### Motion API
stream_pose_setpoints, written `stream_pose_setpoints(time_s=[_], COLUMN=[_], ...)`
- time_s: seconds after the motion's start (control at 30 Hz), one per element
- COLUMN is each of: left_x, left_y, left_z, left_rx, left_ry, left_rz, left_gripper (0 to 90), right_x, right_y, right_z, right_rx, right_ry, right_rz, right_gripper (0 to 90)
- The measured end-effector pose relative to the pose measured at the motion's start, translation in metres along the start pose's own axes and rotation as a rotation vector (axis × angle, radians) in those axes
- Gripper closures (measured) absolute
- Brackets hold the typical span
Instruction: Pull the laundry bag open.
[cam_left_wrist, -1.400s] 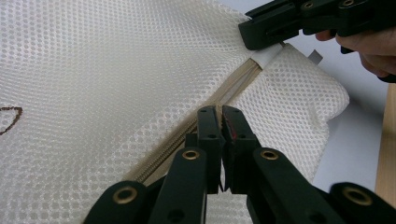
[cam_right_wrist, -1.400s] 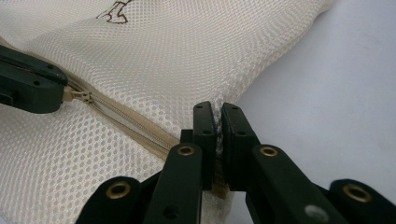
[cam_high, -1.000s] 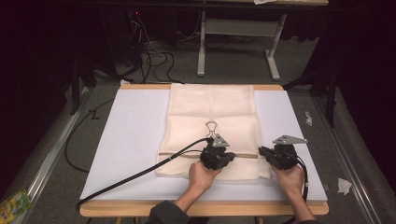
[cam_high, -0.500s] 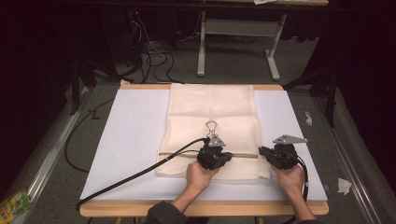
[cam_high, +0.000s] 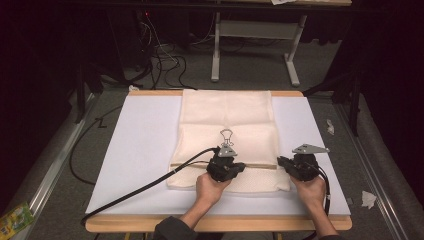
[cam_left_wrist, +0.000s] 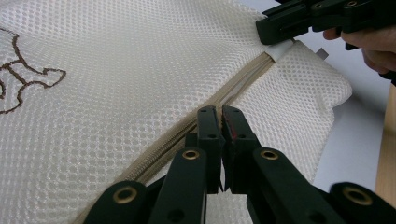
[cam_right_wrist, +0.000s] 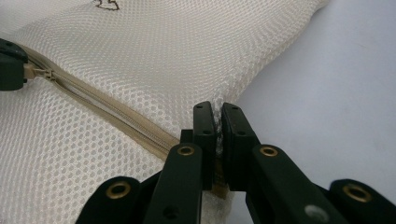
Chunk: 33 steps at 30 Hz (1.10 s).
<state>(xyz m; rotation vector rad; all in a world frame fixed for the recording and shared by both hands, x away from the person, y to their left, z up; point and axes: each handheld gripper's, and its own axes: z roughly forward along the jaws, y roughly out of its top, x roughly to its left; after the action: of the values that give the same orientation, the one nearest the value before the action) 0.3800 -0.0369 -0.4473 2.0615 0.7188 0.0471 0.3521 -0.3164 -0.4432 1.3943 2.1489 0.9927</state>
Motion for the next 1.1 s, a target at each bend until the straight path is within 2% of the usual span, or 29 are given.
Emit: stream_pose_setpoints(time_s=[1.0,1.1], left_x=[0.009,0.011], left_y=[-0.004,-0.005], left_z=[-0.017,-0.019], left_rx=[-0.026,-0.034], left_ry=[0.009,0.001], left_rz=[-0.021,-0.032], left_gripper=[87.3,87.3], right_x=[0.0,0.0], right_y=[0.0,0.0], right_z=[0.001,0.001], right_rx=[0.001,-0.001], right_ry=[-0.009,-0.008], right_rz=[-0.003,-0.003], right_gripper=[86.5,86.4])
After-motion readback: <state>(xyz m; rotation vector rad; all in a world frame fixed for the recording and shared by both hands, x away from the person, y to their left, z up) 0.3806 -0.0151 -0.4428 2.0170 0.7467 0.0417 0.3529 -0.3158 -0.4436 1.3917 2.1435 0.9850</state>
